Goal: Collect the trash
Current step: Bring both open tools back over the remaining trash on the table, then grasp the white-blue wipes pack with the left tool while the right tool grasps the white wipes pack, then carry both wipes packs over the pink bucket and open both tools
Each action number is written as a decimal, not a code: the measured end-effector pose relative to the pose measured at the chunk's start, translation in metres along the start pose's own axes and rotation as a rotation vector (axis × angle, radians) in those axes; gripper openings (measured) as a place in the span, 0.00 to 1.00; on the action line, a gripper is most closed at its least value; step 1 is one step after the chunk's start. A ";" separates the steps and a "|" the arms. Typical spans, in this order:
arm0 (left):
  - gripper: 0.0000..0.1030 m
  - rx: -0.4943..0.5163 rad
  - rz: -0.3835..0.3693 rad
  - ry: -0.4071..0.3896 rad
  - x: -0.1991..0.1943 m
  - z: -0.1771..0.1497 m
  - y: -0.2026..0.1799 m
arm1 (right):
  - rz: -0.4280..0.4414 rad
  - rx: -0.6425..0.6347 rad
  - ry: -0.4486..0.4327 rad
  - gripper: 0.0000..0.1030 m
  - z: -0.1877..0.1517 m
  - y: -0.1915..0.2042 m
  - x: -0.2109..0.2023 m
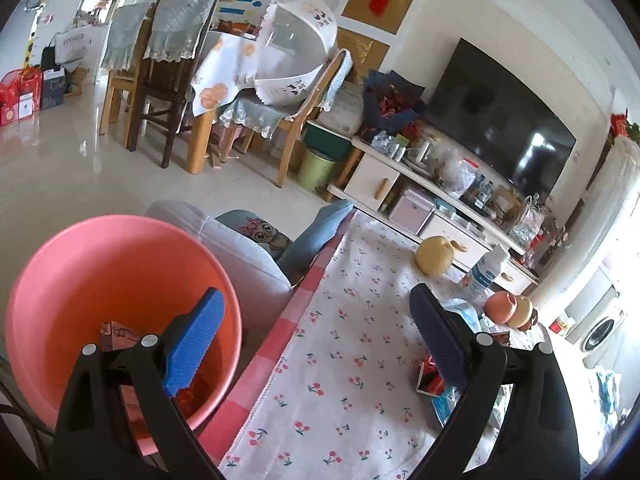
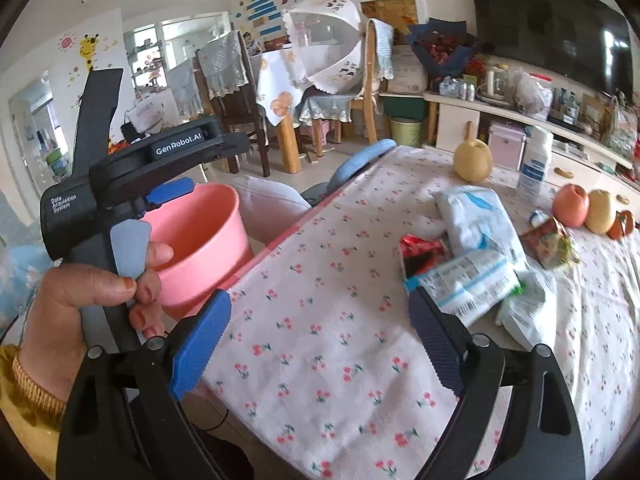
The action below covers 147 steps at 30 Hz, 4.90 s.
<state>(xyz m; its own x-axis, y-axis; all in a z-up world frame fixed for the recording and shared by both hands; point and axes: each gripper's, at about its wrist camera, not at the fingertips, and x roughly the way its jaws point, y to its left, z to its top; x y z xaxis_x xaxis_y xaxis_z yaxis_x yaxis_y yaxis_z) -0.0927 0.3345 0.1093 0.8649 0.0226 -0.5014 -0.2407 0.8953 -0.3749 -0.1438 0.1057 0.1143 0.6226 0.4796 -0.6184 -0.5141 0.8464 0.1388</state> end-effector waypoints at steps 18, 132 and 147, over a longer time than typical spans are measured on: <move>0.91 0.178 -0.003 0.019 0.007 -0.020 -0.051 | -0.046 0.051 -0.038 0.87 -0.026 -0.042 -0.031; 0.51 0.353 -0.053 0.248 0.072 -0.072 -0.122 | 0.037 0.034 0.168 0.91 0.046 -0.184 0.129; 0.51 0.344 -0.049 0.250 0.074 -0.075 -0.118 | -0.016 -0.095 0.131 0.78 0.040 -0.165 0.128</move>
<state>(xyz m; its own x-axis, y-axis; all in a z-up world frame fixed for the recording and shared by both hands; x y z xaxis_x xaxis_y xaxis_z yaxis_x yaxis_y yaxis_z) -0.0337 0.1978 0.0583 0.7281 -0.0939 -0.6790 -0.0047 0.9899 -0.1419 0.0442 0.0361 0.0432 0.5520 0.4262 -0.7167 -0.5620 0.8251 0.0578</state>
